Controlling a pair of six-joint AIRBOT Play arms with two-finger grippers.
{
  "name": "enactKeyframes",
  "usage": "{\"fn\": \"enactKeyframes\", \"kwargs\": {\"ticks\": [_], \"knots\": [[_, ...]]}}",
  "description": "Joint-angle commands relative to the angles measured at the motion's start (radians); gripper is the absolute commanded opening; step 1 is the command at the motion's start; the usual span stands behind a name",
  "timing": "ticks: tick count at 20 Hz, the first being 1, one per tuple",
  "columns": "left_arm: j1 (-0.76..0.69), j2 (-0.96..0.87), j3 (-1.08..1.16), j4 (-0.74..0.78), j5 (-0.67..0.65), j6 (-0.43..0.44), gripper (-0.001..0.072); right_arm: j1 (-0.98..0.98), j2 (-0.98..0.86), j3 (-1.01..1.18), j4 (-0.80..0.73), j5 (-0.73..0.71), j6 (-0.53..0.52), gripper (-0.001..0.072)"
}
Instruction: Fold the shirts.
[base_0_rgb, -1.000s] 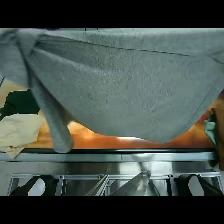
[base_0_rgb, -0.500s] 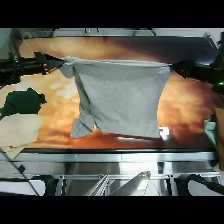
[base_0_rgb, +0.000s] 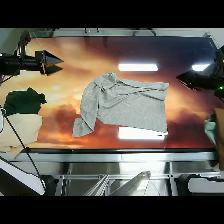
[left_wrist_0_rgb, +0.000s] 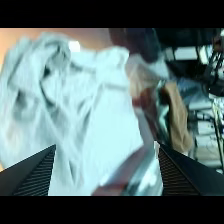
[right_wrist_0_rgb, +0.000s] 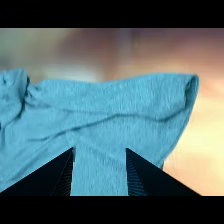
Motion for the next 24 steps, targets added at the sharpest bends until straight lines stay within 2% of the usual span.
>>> {"fn": "enactKeyframes", "kwargs": {"ticks": [1,2,3,8,12,18,19,20,21,23,24], "knots": [[0.012,0.04,-0.101,0.183,-0.141,-0.115,0.0702,-0.091,-0.006,-0.08,-0.097,0.299,0.005,0.0358],[0.001,0.07,-0.185,0.207,-0.13,-0.109,0.0702,-0.101,-0.003,-0.129,-0.114,0.34,0.005,0.0356],[-0.01,0.097,-0.264,0.225,-0.114,-0.099,0.0702,-0.105,0.003,-0.187,-0.132,0.356,0.006,0.0296],[-0.062,0.146,-0.509,0.351,-0.047,-0.087,0.0702,-0.104,0.011,-0.416,-0.153,0.254,-0.003,0.0293],[-0.098,0.145,-0.585,0.352,0.026,-0.086,0.0703,-0.086,0.011,-0.477,-0.248,0.217,0.024,0.0292],[-0.178,0.143,-0.6,0.351,0.146,-0.086,0.0702,0.085,0.011,-0.479,-0.221,0.122,0.043,0.0291],[-0.194,0.143,-0.6,0.354,0.161,-0.086,0.0702,0.12,0.011,-0.479,-0.2,0.109,0.042,0.0272],[-0.211,0.141,-0.6,0.351,0.171,-0.086,0.0702,0.146,0.011,-0.479,-0.181,0.096,0.042,0.0153],[-0.226,0.136,-0.599,0.352,0.173,-0.086,0.0702,0.167,0.011,-0.478,-0.165,0.084,0.042,0.0133],[-0.254,0.111,-0.599,0.352,0.169,-0.086,0.0702,0.187,0.011,-0.476,-0.145,0.08,0.042,0.002],[-0.264,0.097,-0.599,0.352,0.169,-0.086,0.0702,0.187,0.011,-0.476,-0.145,0.08,0.042,0.0018]]}}
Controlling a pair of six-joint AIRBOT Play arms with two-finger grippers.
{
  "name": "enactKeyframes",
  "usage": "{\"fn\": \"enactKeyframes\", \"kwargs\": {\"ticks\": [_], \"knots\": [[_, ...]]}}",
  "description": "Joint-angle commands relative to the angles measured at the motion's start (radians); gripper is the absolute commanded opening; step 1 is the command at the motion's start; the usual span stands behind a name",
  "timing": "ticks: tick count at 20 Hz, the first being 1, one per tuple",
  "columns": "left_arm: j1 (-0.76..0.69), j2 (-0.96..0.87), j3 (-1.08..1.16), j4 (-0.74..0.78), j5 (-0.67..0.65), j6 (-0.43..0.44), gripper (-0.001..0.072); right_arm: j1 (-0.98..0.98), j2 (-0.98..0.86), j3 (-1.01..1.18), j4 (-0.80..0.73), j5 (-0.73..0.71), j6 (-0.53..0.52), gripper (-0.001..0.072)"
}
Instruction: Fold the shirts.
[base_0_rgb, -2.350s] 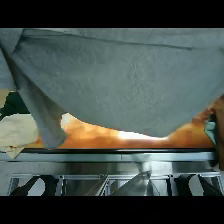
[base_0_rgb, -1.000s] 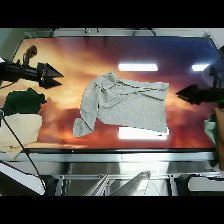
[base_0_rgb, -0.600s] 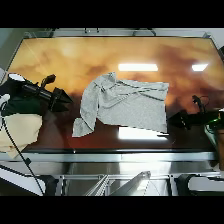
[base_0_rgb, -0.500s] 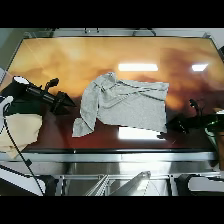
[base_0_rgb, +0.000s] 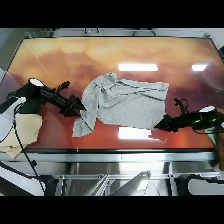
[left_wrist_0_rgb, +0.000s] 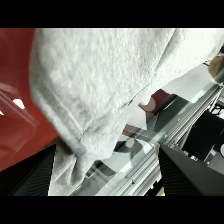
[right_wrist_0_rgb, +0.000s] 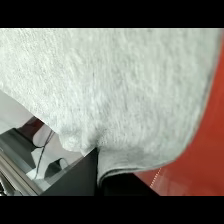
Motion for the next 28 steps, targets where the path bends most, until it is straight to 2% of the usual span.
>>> {"fn": "enactKeyframes", "kwargs": {"ticks": [1,2,3,4,5,10,13,17,21,25,27,28], "knots": [[-0.046,-0.038,-0.001,-0.001,0.016,0.0,0.0701,0.035,0.0,0.001,0.03,-0.022,0.0,0.0017],[-0.053,-0.047,-0.001,-0.003,0.017,0.0,0.0661,0.035,0.0,0.001,0.03,-0.012,0.001,0.0018],[-0.061,-0.049,0.0,-0.002,0.02,0.0,0.0402,0.035,0.0,0.001,0.029,-0.002,0.001,0.0017],[-0.06,-0.046,0.002,-0.006,0.021,0.022,0.0063,0.035,0.0,0.001,0.03,0.008,0.001,0.0017],[-0.057,-0.042,0.014,-0.006,0.015,0.038,-0.0003,0.034,0.0,0.001,0.029,0.02,0.0,0.0017],[0.019,0.054,0.089,-0.006,-0.06,0.034,-0.0003,-0.005,0.083,0.007,0.029,0.06,0.001,0.0016],[0.074,0.143,0.095,-0.007,-0.16,0.034,-0.0003,-0.093,0.173,0.055,0.029,0.128,0.014,0.0016],[0.136,0.316,0.096,-0.016,-0.225,0.034,-0.0003,-0.224,0.333,0.169,0.032,0.205,0.06,0.0016],[0.258,0.521,0.106,-0.194,-0.281,0.053,0.0024,-0.355,0.533,0.338,0.162,0.274,0.07,0.0015],[0.399,0.686,0.09,-0.244,-0.265,0.063,0.0025,-0.446,0.632,0.509,0.218,0.306,0.107,0.0015],[0.453,0.747,0.08,-0.408,-0.272,0.109,0.0025,-0.446,0.66,0.541,0.349,0.338,0.088,0.0015],[0.488,0.778,0.086,-0.549,-0.286,0.142,0.0025,-0.447,0.678,0.561,0.414,0.344,0.075,0.0015]]}}
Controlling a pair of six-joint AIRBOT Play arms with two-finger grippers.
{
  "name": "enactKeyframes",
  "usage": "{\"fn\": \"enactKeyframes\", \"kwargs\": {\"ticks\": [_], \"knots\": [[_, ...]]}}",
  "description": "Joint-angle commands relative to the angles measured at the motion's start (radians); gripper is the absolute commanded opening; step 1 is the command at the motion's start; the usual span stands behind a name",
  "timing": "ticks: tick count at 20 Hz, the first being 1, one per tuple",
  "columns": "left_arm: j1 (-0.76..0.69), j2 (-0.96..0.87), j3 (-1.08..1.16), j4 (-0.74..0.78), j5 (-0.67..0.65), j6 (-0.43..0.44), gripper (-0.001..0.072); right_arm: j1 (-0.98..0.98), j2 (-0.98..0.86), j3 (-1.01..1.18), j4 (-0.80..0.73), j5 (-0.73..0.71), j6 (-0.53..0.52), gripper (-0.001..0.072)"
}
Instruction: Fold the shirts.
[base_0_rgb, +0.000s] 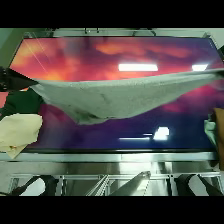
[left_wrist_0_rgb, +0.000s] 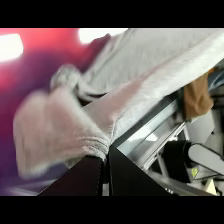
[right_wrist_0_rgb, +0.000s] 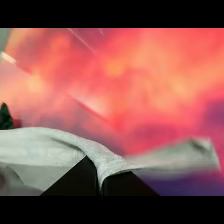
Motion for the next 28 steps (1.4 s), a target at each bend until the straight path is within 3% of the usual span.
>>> {"fn": "enactKeyframes", "kwargs": {"ticks": [1,4,6,9,14,18,22,24,26,28], "knots": [[0.126,0.119,0.017,-0.395,-0.038,0.082,0.0024,-0.031,0.074,0.103,0.197,0.039,-0.018,0.0015],[0.307,0.192,0.1,-0.765,-0.07,0.156,0.0023,-0.043,0.102,0.229,0.202,0.034,-0.019,0.0015],[0.457,0.256,0.134,-0.866,-0.064,0.172,0.0016,-0.043,0.111,0.299,0.225,0.025,-0.014,0.0015],[0.544,0.32,0.172,-0.863,-0.084,0.174,0.0016,-0.043,0.148,0.328,0.274,-0.04,-0.012,0.0015],[0.444,0.26,0.252,-0.828,-0.105,0.137,0.0005,-0.043,0.181,0.328,0.225,-0.09,-0.062,0.0016],[0.441,0.281,0.275,-0.828,-0.105,0.171,0.0006,-0.043,0.228,0.327,0.212,-0.131,-0.091,0.0015],[0.44,0.401,0.065,-0.601,-0.104,0.183,0.0019,-0.043,0.285,0.286,0.055,-0.128,-0.027,0.0015],[0.407,0.412,-0.078,-0.525,-0.042,0.202,0.0019,-0.034,0.281,0.186,0.045,-0.134,-0.023,0.0015],[0.334,0.342,-0.119,-0.325,0.061,0.222,0.0019,0.012,0.245,0.042,0.042,-0.176,-0.033,0.0015],[0.156,0.177,-0.102,-0.135,0.196,0.254,0.0019,0.093,0.159,-0.113,0.041,-0.282,-0.077,0.0015]]}}
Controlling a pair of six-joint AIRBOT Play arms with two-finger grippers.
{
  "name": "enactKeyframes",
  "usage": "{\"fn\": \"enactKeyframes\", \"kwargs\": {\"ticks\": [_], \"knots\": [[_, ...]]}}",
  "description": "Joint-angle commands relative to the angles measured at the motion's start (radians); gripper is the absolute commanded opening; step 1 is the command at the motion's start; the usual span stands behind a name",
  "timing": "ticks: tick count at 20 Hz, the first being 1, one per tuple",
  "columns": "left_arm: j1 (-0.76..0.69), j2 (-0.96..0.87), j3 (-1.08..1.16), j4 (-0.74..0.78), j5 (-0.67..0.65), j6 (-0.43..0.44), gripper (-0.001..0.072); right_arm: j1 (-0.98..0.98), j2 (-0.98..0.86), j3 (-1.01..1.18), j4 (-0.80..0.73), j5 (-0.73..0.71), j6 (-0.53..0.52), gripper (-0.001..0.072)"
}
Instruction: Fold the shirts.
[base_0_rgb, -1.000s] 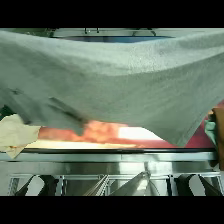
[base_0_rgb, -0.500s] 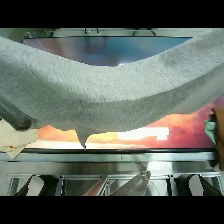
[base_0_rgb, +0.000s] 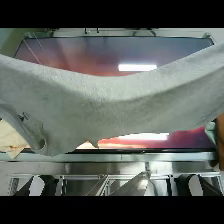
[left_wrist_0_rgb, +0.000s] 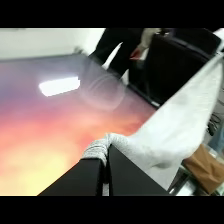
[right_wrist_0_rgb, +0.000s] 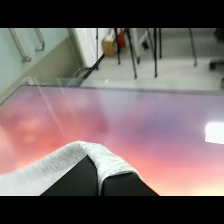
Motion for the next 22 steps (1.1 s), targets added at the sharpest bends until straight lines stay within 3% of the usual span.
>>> {"fn": "enactKeyframes", "kwargs": {"ticks": [1,5,7,10,14,17,22], "knots": [[-0.238,-0.236,0.002,0.36,0.205,0.045,0.0019,0.126,-0.137,-0.237,-0.021,-0.181,-0.063,0.0015],[-0.52,-0.793,0.331,0.621,0.253,-0.008,0.0017,0.294,-0.526,-0.285,0.023,-0.415,-0.185,0.0015],[-0.587,-1.042,0.556,0.711,0.231,-0.079,0.0017,0.319,-0.738,-0.238,0.133,-0.446,-0.266,0.0015],[-0.61,-1.3,0.872,0.729,0.175,-0.148,0.0017,0.321,-0.97,-0.114,0.29,-0.439,-0.367,0.0015],[-0.589,-1.303,0.8,0.715,0.336,-0.097,0.0018,0.321,-1.106,0.07,0.293,-0.416,-0.366,0.0015],[-0.573,-1.264,0.726,0.603,0.353,0.019,0.0018,0.314,-1.134,0.105,0.278,-0.416,-0.362,0.0015],[-0.58,-1.283,0.732,0.692,0.272,-0.026,0.0018,0.315,-1.174,0.104,0.04,-0.362,-0.265,0.0015]]}}
